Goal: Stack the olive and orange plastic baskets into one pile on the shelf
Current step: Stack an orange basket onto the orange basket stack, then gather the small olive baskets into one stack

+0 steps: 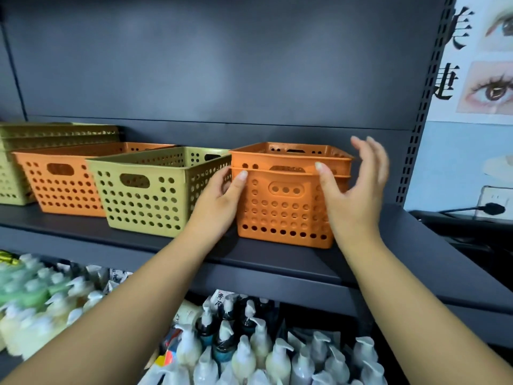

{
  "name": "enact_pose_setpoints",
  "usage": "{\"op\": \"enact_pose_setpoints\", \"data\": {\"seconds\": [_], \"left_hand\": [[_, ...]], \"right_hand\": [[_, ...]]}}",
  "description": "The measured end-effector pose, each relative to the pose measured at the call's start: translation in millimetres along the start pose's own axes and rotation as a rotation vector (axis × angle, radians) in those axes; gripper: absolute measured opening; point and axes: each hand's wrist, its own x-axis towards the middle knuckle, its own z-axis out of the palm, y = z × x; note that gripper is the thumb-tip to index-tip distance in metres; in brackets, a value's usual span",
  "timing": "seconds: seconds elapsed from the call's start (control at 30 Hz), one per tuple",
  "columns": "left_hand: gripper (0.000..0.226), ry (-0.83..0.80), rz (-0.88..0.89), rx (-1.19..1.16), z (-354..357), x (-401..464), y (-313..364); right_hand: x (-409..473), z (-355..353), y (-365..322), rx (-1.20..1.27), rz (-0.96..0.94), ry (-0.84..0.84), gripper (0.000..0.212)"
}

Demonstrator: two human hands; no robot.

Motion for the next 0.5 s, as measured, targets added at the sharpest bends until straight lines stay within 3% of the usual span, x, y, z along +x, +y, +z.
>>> {"op": "enact_pose_setpoints", "data": {"seconds": [0.1, 0.2, 0.27, 0.33, 0.4, 0.5], "left_hand": [[0.008, -0.091, 0.065, 0.137, -39, -14, -7], [0.025, -0.141, 0.249, 0.42, -92, -38, -10], [0.045, -0.212, 0.397, 0.716, -136, -45, -14], [0.049, -0.329, 0.57, 0.876, -176, -39, -30], [0.051, -0.373, 0.618, 0.896, -214, -27, -50], [0.06, -0.291, 0.614, 0.919, -256, -7, -80]], "right_hand": [[-25, 10, -30, -0.065, -0.243, 0.055, 0.047], [-42, 35, -63, -0.058, -0.382, -0.032, 0.044], [-54, 60, -86, 0.005, -0.311, -0.166, 0.045], [-68, 88, -98, 0.047, -0.17, -0.294, 0.047], [-80, 119, -103, 0.058, 0.007, -0.338, 0.055], [-89, 154, -108, 0.09, 0.262, -0.279, 0.076]]}}
